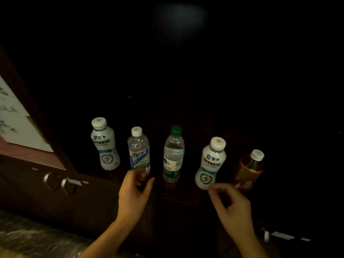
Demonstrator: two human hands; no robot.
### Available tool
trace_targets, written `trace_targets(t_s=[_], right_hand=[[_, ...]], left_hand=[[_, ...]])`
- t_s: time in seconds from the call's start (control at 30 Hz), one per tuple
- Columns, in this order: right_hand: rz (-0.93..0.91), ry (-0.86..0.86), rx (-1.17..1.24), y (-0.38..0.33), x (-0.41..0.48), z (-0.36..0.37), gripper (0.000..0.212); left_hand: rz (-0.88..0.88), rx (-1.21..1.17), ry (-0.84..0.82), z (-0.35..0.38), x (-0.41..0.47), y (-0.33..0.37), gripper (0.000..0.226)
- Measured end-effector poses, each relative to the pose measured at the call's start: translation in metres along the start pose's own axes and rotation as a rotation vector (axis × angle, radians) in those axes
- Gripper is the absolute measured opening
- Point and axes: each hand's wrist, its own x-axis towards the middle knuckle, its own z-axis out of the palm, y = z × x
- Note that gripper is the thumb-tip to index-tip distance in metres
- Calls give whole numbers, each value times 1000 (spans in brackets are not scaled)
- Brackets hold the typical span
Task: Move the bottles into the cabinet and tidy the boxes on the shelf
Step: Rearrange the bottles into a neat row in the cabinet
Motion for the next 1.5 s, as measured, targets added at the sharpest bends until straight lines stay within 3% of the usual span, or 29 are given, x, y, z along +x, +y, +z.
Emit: trace_targets(t_s=[0.13,0.27,0.33,0.43,0.6,1.0,1.5], right_hand=[[23,-108,27,-19,10,45,25],[162,-191,-21,-19,21,85,71],[225,-200,-5,-18,29,101,90],[267,-189,18,-15,42,118,101],[282,-123,-13,-10,59,134,87],[303,-144,35,-1,67,128,65],[332,-231,170,6,66,123,62]], left_hand=[[-66,18,59,-19,21,-22,60],[-193,-14,-78,-24,43,-37,93],[-224,-45,-161,-25,55,-43,96],[-246,-76,-256,-21,66,-51,90],[-269,-150,-312,-17,78,-57,75],[-238,-258,-509,-17,101,-70,67],[-245,-284,-578,-8,108,-80,59]])
